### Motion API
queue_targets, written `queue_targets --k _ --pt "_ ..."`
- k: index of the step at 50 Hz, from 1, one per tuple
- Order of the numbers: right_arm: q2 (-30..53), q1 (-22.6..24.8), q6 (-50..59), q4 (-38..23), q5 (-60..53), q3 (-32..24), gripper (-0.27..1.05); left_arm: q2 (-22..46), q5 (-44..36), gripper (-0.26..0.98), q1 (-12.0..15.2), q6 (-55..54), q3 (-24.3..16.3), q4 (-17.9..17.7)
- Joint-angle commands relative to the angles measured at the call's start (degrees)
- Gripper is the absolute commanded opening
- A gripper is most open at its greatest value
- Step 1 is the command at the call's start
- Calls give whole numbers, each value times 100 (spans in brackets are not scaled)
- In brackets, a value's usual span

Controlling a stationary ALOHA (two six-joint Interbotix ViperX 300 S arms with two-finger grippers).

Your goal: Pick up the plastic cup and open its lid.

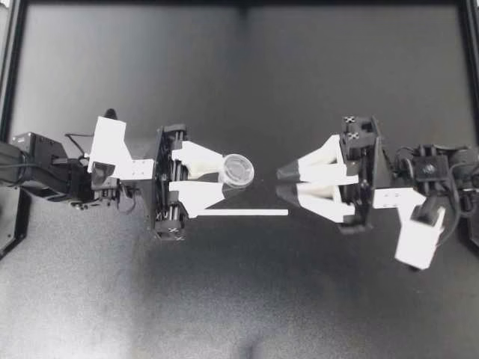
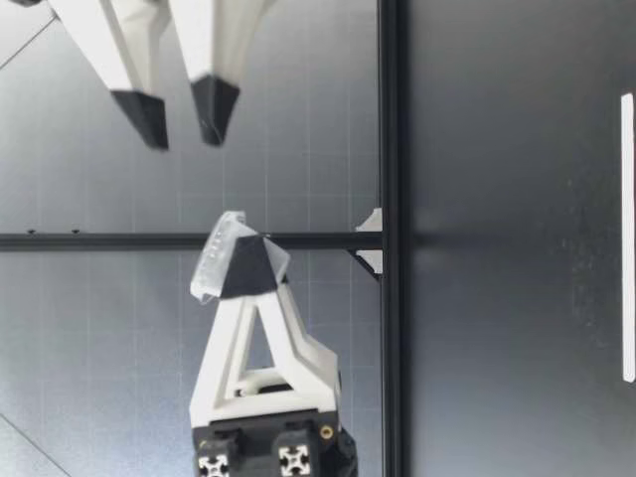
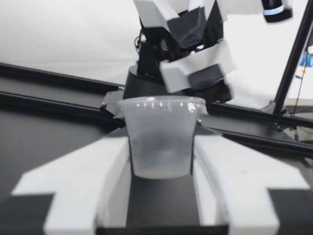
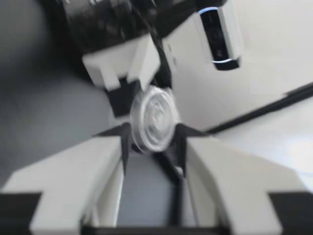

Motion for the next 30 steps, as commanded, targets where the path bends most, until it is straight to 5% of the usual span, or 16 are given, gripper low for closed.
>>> queue_targets --k 1,30 --pt "53 18 -765 281 -44 -158 45 -158 -53 12 0 -18 -141 9" --pt "422 18 -1354 606 -404 -334 45 -70 35 12 0 -35 -290 -9"
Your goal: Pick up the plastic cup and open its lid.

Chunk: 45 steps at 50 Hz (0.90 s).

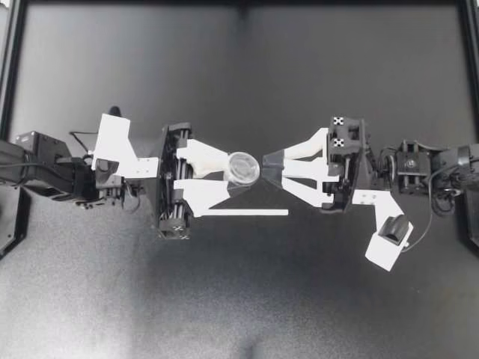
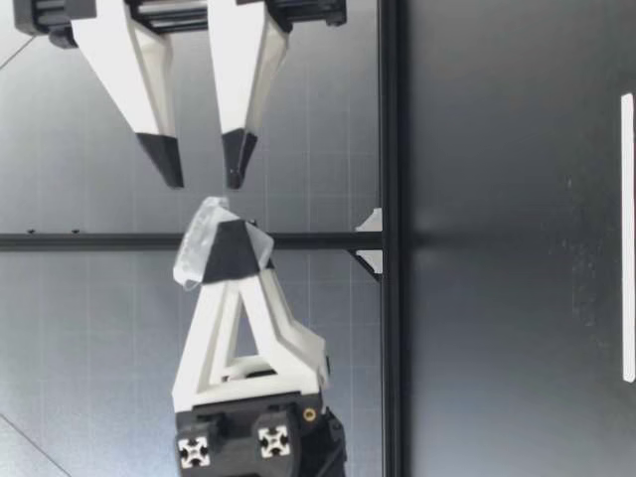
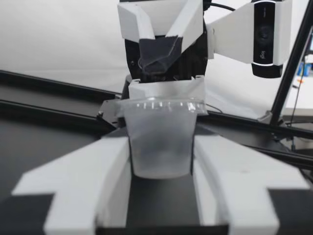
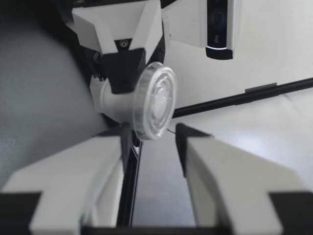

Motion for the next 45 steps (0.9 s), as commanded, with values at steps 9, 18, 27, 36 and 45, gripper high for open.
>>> queue_targets --k 9,18,27,36,45 --pt "-26 18 18 18 -53 -167 45 -44 -18 12 -9 0 -123 -9" --pt "-35 18 18 18 -97 -255 45 35 -18 12 0 -9 -141 0" --pt "-325 18 0 18 -334 -211 45 149 -18 12 0 -62 -97 0" --pt "-729 18 9 44 -413 -26 45 202 -18 12 0 -141 -88 9" --pt "-809 18 26 334 -439 176 45 149 -18 12 -9 -141 -79 18"
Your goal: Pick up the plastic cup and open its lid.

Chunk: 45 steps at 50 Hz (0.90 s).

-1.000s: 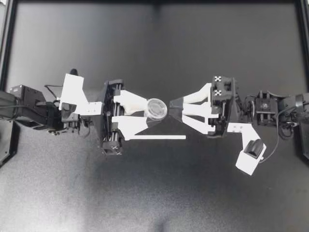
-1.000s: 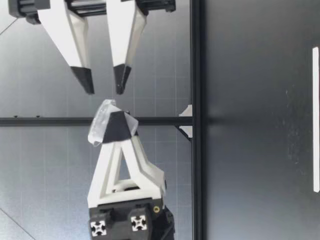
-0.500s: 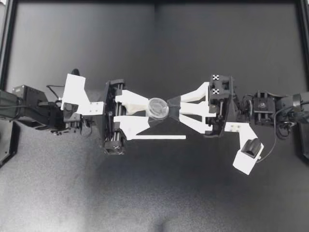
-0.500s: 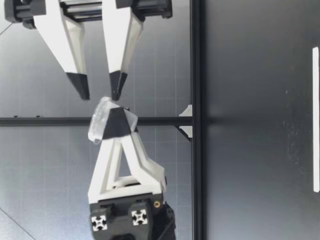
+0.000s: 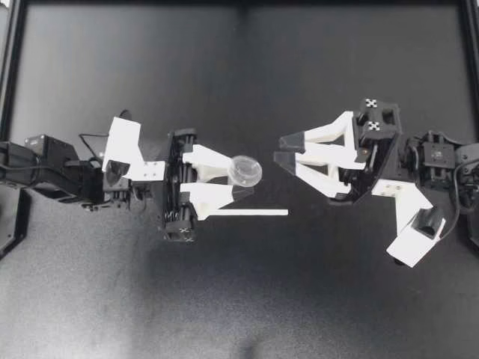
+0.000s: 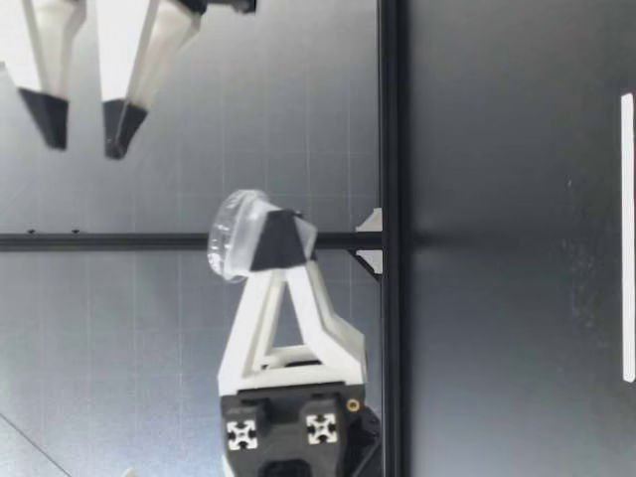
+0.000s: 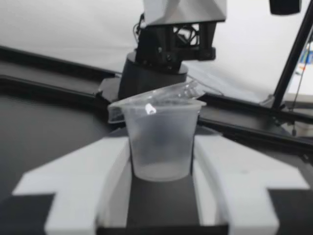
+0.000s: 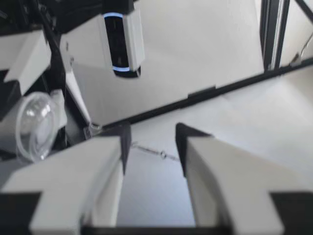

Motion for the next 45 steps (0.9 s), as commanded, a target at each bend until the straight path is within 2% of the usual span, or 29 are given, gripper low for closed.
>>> queue_targets --k 1,8,16,30,38,45 --pt "-105 18 18 105 -62 0 45 -141 -35 12 9 0 -44 9" --pt "26 26 185 141 9 97 45 -202 -35 12 9 18 -44 9" --pt "193 79 949 149 70 193 45 -308 -35 12 9 132 -18 79" --pt "202 369 3568 141 747 53 44 -422 -35 12 0 598 70 123" --pt "343 396 5309 132 1081 -176 44 -466 -35 12 9 923 88 132" --pt "431 378 6258 132 1081 -229 43 -475 -35 12 9 1002 123 141"
